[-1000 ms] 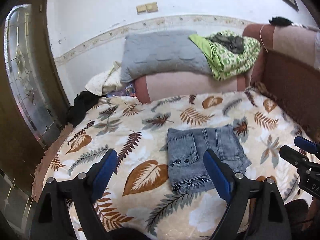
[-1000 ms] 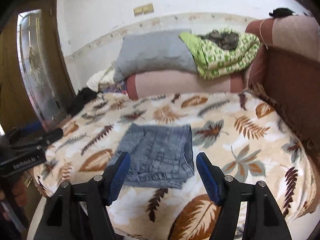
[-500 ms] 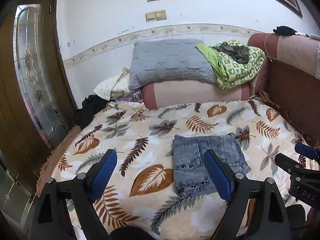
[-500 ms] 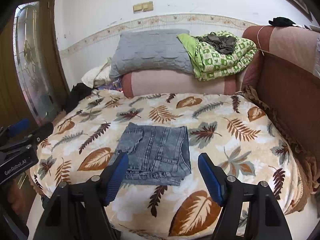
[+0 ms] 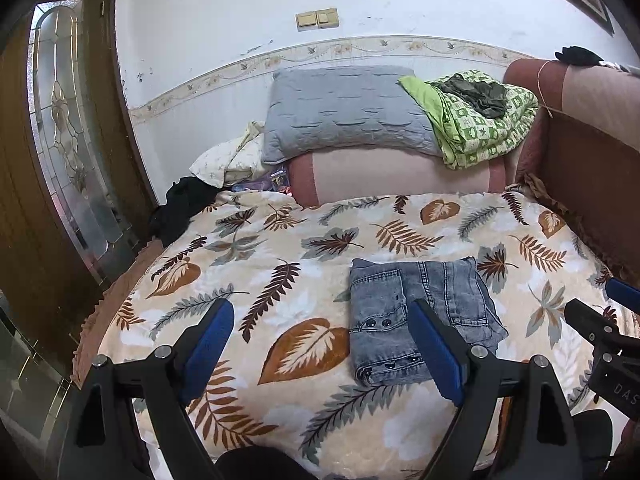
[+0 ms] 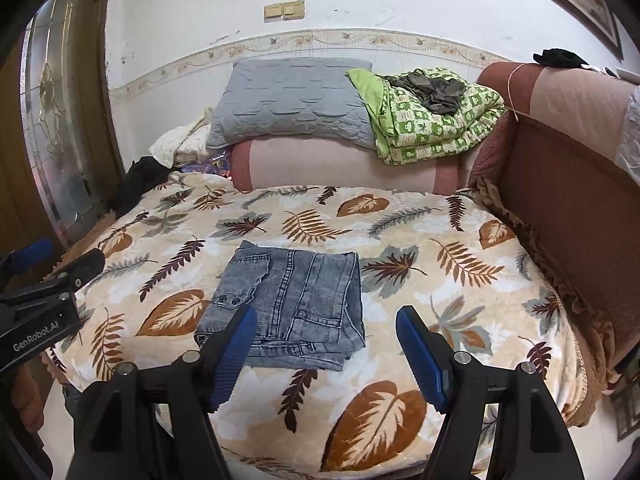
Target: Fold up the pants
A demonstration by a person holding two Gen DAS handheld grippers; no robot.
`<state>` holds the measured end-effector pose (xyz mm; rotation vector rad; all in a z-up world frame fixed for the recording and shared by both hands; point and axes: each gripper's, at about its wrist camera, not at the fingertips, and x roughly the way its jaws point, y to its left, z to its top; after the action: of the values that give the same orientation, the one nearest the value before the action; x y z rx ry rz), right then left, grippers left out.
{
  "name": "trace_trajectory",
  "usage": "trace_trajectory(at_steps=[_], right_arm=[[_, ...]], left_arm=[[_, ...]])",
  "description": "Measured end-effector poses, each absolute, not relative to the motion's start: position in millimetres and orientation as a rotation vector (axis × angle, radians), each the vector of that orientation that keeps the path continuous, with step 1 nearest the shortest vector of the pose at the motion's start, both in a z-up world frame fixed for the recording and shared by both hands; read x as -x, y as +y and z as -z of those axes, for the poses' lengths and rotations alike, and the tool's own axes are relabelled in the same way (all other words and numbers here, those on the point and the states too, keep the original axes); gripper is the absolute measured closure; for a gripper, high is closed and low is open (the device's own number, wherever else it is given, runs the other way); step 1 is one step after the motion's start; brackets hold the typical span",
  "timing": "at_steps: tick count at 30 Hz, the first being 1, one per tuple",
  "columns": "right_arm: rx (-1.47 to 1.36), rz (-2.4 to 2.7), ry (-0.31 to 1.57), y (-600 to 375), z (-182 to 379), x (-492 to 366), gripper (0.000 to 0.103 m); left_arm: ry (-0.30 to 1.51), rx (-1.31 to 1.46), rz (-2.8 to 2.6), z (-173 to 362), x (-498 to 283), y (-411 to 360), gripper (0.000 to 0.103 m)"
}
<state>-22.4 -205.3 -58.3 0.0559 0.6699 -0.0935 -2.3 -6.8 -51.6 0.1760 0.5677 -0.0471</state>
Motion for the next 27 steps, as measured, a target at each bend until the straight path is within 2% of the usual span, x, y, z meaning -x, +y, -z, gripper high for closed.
trace_trajectory(at_steps=[27], right_arm=[[0.007, 0.127, 0.704, -196.7, 76.3, 14.8, 0.028]], left_arm=[[0.587, -0.186, 0.041, 52.7, -0.6, -5.7, 0.014]])
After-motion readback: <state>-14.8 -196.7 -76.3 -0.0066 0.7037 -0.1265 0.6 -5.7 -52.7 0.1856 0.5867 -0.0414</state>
